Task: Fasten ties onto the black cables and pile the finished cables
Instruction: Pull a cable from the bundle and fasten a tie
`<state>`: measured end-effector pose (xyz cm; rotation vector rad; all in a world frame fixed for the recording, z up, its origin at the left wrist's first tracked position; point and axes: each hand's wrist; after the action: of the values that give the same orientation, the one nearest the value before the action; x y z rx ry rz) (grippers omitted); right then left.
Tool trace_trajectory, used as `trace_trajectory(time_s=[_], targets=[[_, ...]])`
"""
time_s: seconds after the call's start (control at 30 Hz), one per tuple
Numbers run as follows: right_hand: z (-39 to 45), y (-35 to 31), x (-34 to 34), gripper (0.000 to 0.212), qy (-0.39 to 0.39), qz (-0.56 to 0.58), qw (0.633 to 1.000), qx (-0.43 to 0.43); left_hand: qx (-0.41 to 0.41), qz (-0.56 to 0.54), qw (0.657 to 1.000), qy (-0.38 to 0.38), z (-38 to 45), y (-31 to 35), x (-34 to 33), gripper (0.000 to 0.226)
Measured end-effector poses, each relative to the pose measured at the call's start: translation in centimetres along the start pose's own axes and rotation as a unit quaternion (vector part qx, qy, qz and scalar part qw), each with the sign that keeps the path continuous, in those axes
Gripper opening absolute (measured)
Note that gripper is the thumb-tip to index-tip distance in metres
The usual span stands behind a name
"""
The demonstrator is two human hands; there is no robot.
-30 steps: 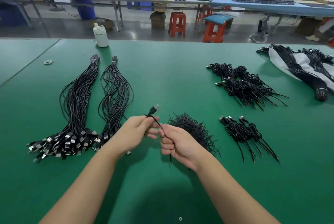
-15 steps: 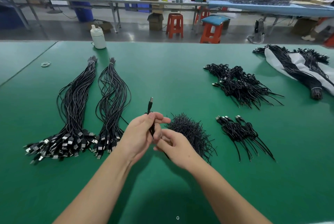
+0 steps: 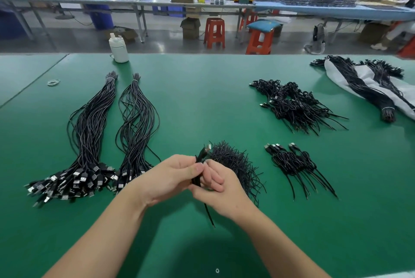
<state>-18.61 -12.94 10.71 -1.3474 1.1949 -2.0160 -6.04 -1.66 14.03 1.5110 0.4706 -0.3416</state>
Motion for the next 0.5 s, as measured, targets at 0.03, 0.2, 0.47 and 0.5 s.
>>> trace_trajectory(time_s=[0.03, 0.2, 0.47, 0.5], targets=[[-0.1, 0.1, 0.1, 0.036, 0.026, -0.042, 0.999, 0.013, 0.009, 0.030, 1.000, -0.006, -0.3, 0.3, 0.2, 0.027], [-0.1, 1.3, 1.5, 0.020, 0.039, -0.295, 0.950, 0.094, 0.008, 0.191, 0.974, 0.122, -0.6, -0.2, 0.4, 0.026], [0.1, 2.2, 0.3, 0.022, 0.020, -0.428, 0.901, 0.071, -0.038, 0.398, 0.862, 0.311, 0.9, -2.9, -0.1, 0.019], [0.0, 2.2, 0.3, 0.024, 0.008, -0.430, 0.900, 0.073, -0.044, 0.397, 0.864, 0.307, 1.0, -3.0, 0.0, 0.020]])
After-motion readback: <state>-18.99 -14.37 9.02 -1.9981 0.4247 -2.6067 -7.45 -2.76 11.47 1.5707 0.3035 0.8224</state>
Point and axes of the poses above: each hand's wrist, its own z-axis towards the middle knuckle, its own x-axis out of the back of the hand, y = z × x, and after that the axes turned 15 degrees about -z, right-handed
